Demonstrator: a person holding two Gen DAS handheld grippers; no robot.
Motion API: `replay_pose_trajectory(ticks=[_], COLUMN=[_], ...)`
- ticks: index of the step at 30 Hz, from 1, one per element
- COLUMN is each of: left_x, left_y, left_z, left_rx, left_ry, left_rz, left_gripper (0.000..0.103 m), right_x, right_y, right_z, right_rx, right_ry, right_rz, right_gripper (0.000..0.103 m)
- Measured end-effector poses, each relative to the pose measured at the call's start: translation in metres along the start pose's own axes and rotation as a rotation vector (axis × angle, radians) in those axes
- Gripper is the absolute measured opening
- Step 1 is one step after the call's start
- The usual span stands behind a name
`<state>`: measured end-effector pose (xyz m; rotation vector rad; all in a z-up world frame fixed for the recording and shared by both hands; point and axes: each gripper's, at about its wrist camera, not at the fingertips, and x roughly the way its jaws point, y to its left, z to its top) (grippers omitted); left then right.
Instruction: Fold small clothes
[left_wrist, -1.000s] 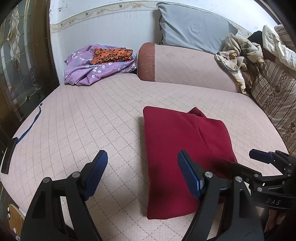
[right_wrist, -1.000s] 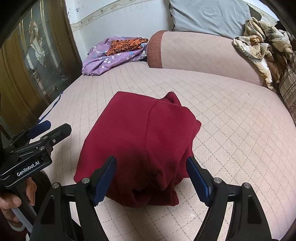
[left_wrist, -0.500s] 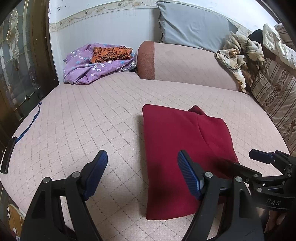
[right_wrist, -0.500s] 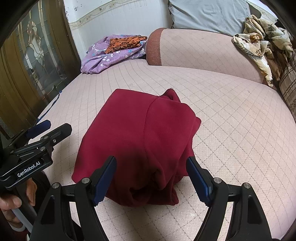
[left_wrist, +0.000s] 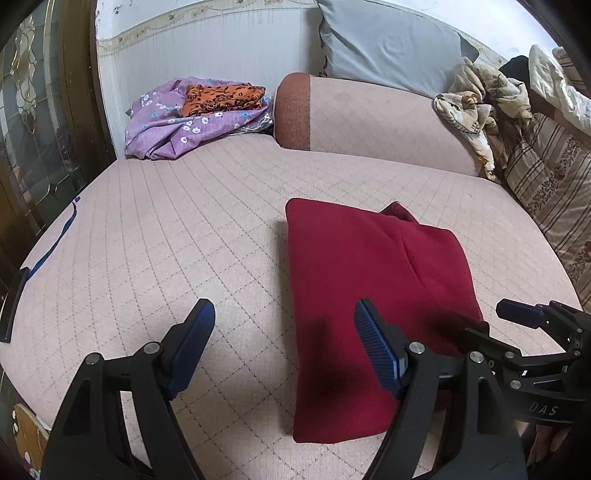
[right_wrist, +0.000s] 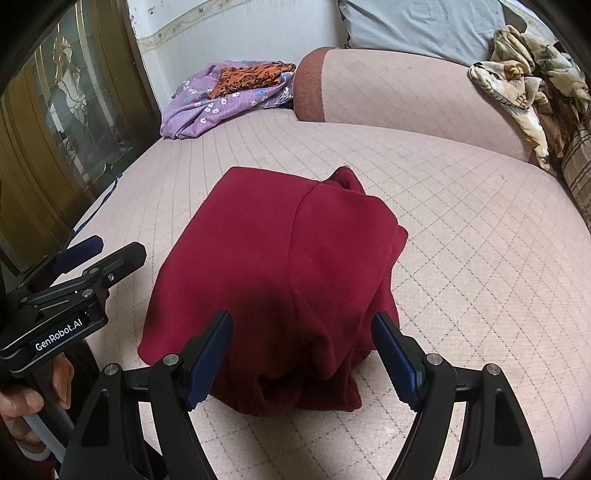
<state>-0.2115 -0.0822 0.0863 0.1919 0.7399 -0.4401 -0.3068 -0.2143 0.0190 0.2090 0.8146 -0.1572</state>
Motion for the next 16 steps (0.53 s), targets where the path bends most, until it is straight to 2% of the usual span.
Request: replay_pose_trajectory(ticks=[16], left_x=[0.021], left_y=[0.008], left_z=[0.002], left_rx=[-0.004], left_ry=[0.018], left_rz=[-0.006], left_gripper=[0.078], right_x=[0.02], right_y=[-0.002], right_z=[0.008], right_rx=[0.006], right_ry=[0.03], right_rz=[0.009], right_gripper=[0.079])
